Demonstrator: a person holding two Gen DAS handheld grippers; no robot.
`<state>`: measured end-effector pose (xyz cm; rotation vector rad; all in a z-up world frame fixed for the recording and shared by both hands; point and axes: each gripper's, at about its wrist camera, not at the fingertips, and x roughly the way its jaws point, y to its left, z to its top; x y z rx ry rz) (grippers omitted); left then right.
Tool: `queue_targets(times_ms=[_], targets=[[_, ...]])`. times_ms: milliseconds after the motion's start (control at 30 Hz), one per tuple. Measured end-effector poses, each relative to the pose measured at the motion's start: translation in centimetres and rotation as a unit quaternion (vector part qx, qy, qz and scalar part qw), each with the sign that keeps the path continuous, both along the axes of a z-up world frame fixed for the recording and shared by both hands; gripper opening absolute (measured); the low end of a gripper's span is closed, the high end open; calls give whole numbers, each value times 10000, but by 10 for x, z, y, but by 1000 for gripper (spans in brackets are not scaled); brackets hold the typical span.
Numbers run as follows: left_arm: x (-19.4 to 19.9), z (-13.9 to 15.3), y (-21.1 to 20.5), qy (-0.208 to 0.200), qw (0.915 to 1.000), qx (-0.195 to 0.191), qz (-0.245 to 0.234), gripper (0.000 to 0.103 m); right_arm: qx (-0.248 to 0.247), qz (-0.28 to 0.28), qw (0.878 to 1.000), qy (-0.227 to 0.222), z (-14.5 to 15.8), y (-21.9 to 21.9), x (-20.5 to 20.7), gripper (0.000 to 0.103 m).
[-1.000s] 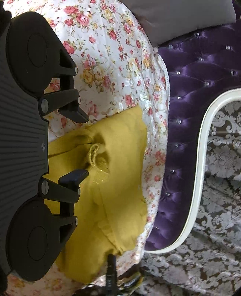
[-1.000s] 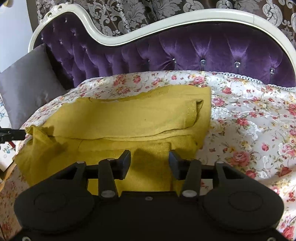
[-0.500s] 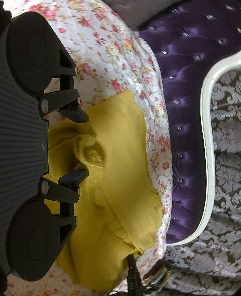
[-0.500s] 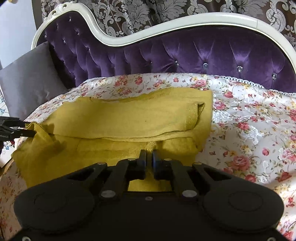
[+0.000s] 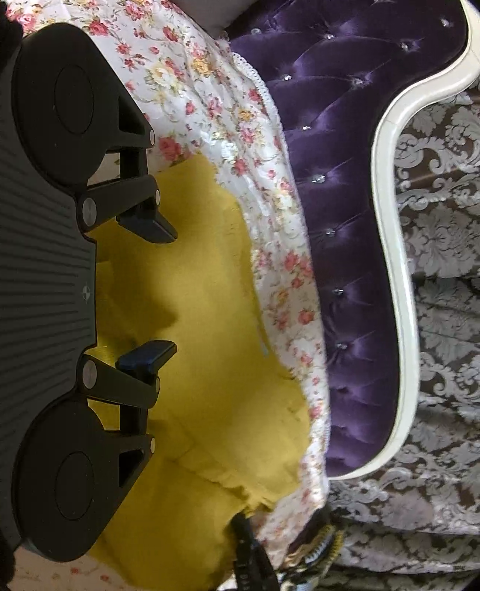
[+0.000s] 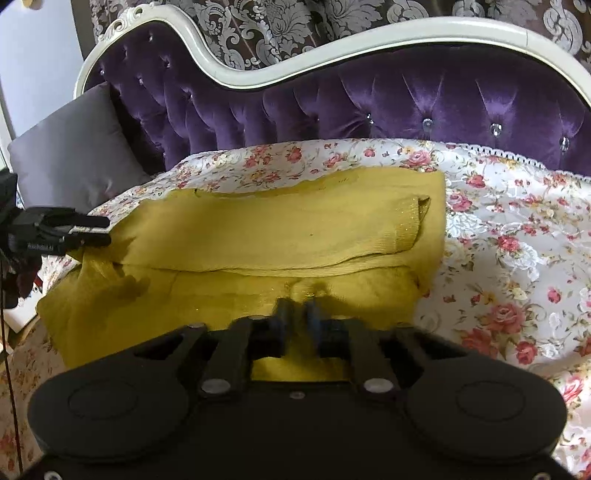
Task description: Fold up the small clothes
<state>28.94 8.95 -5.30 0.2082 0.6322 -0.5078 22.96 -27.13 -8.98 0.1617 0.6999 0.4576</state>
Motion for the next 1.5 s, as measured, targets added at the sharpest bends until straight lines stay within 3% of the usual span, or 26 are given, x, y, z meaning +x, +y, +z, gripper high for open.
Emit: queue_targets(times_ms=[67,233,467,667,767,867,933,1133,1367,1500], targets=[[-9,4,4,-104,9999,2,-104,57,7,-117,9999,-77,5,-1,-5,9],[-38,4,13,-321,9972,351,-570,71,-81,-564,9977,-374,19,-12,-18,9],[-45,-9,22,-302,9938,657,-842,71,-52,-759,9964,-371,20,-20,-21,9],[-46,-14,16,-812,9802,1311,-1242,71,-51,-769,9964,-348,18,-19,-21,9],[-44,-14,15,-800,9773,1394,-1379,61,-31,-769,9964,-360,19,-20,-20,9],[-42,-17,10,-762,9753,1449,-1485,44,-26,-749,9965,-374,19,-18,-20,9],[-39,-19,7,-693,9760,1454,-1466,26,-24,-722,9966,-394,20,-17,-20,9],[-39,-10,13,-442,9913,546,-1116,12,-55,-728,9961,-492,26,-16,-24,9],[-26,29,28,-241,9975,-517,-420,11,-175,-773,9909,-1088,61,-19,-16,9],[-3,43,29,-361,9976,-585,-88,11,-299,-906,9868,-1311,71,-24,17,9]])
